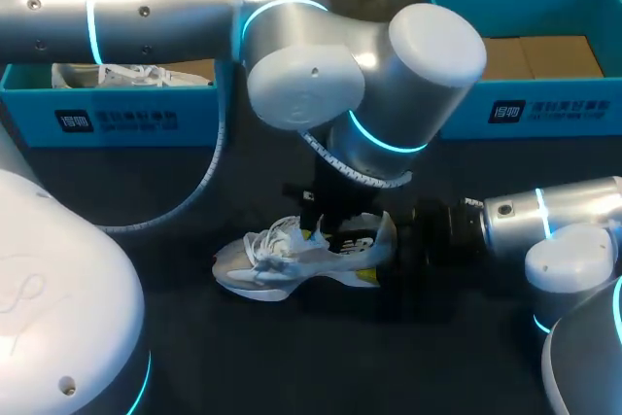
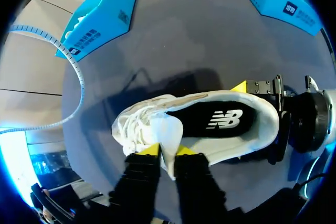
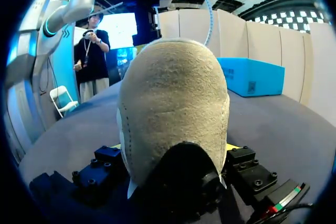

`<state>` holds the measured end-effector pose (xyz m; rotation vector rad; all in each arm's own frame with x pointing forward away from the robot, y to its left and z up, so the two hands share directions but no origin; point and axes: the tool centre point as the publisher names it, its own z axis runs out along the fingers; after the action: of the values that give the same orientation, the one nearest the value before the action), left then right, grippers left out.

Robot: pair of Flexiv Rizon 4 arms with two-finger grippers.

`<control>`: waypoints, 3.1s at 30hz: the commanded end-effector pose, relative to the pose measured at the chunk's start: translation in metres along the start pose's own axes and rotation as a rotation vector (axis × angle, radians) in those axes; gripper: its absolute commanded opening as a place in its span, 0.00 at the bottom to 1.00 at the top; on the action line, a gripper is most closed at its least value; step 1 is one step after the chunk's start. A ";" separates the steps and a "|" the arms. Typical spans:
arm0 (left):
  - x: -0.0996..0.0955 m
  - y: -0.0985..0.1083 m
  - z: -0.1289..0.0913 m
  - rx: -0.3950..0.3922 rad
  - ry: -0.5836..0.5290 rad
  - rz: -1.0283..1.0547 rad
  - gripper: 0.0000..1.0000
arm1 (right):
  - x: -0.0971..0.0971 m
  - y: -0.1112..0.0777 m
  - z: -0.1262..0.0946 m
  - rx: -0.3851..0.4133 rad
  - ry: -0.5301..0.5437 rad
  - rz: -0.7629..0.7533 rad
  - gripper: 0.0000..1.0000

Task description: Take the shoe out of the shoebox, open the shoe tongue, remove and reinsert the insole, then place the shoe into the shoebox

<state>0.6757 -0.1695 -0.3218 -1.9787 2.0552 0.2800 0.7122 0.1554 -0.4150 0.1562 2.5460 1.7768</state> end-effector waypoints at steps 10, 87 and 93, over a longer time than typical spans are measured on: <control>-0.051 -0.014 -0.003 -0.088 0.225 -0.070 0.00 | 0.000 0.002 0.000 0.004 0.000 0.001 0.00; -0.058 -0.026 -0.091 0.004 0.590 0.336 0.74 | 0.000 0.002 0.000 0.004 0.000 0.001 0.00; -0.046 -0.027 -0.103 0.035 0.533 0.617 0.60 | 0.000 0.002 0.000 0.004 0.000 0.001 0.00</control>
<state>0.6901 -0.1475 -0.2099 -1.6356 2.8687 -0.3254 0.7122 0.1555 -0.4148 0.1566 2.5464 1.7766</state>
